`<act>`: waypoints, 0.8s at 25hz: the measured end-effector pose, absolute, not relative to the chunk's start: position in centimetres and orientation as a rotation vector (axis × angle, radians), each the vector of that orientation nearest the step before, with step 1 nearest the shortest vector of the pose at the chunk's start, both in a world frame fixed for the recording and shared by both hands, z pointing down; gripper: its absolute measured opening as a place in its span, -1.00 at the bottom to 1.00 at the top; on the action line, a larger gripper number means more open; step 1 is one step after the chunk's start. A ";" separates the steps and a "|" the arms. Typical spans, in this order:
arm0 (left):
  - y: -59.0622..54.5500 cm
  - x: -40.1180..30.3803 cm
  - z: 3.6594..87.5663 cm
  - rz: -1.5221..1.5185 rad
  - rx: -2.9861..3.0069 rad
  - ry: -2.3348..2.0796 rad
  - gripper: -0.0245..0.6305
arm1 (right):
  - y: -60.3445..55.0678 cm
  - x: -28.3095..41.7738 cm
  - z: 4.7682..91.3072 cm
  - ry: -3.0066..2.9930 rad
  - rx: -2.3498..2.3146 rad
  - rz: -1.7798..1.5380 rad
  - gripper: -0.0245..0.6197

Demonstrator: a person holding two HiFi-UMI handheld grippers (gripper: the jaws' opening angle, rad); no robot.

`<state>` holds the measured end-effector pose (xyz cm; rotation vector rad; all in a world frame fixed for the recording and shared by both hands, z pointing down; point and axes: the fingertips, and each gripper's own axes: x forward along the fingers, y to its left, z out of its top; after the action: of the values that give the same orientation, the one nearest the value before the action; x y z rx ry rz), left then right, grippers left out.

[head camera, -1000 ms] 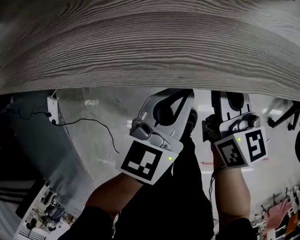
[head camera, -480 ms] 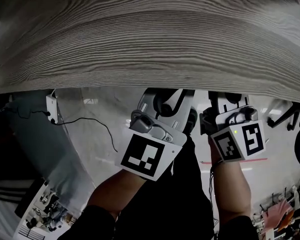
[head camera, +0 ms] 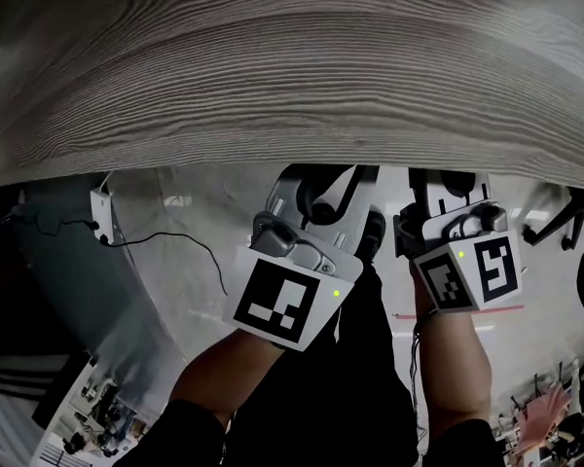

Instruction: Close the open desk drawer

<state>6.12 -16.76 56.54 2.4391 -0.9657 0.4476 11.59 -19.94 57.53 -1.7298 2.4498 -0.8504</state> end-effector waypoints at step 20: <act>-9.9 3.2 46.5 0.430 2.587 -0.879 -0.90 | -10.8 11.2 51.9 2.603 -1.810 -0.899 -0.89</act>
<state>3.22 -9.94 46.54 2.5866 -0.8788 0.4297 11.25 -10.79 51.91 -1.8101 2.6026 -0.8989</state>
